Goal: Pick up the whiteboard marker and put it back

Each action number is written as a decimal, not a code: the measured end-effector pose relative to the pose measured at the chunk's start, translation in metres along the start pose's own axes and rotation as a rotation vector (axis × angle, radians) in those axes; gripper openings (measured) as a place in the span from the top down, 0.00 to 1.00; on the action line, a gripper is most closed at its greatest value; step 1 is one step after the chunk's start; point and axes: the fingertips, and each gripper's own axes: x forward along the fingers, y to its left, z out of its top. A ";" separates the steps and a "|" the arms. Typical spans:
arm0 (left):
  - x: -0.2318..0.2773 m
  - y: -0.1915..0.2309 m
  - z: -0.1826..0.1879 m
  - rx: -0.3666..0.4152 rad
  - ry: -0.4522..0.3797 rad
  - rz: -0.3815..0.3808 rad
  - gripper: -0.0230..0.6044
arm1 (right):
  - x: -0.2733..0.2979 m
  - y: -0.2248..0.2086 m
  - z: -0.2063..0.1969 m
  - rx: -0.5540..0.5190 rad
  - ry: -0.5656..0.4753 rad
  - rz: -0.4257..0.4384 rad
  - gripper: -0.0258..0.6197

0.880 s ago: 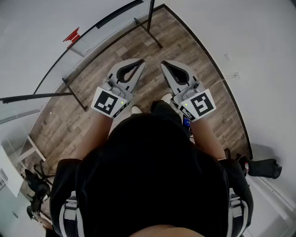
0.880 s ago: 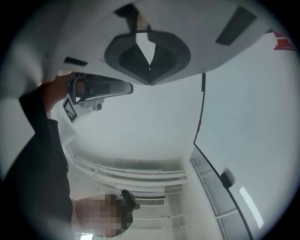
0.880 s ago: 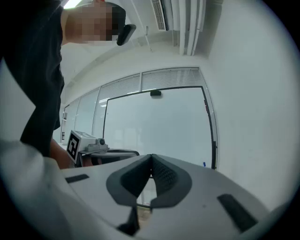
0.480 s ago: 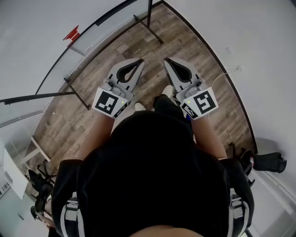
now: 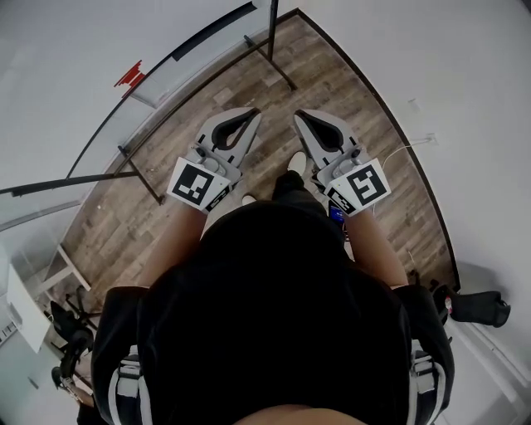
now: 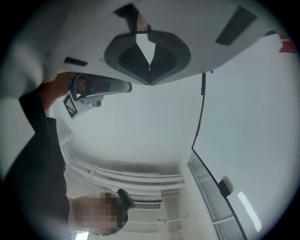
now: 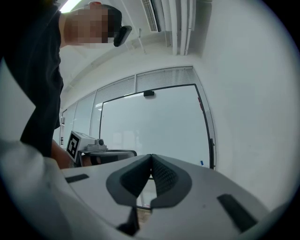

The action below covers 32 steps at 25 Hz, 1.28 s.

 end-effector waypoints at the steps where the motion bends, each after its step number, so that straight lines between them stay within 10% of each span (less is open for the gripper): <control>1: 0.007 0.004 0.001 0.000 0.000 0.003 0.96 | 0.002 -0.008 0.000 -0.004 0.004 0.004 0.96; 32: 0.167 0.040 0.008 0.017 0.033 0.185 0.96 | 0.023 -0.180 0.008 0.025 0.019 0.203 0.96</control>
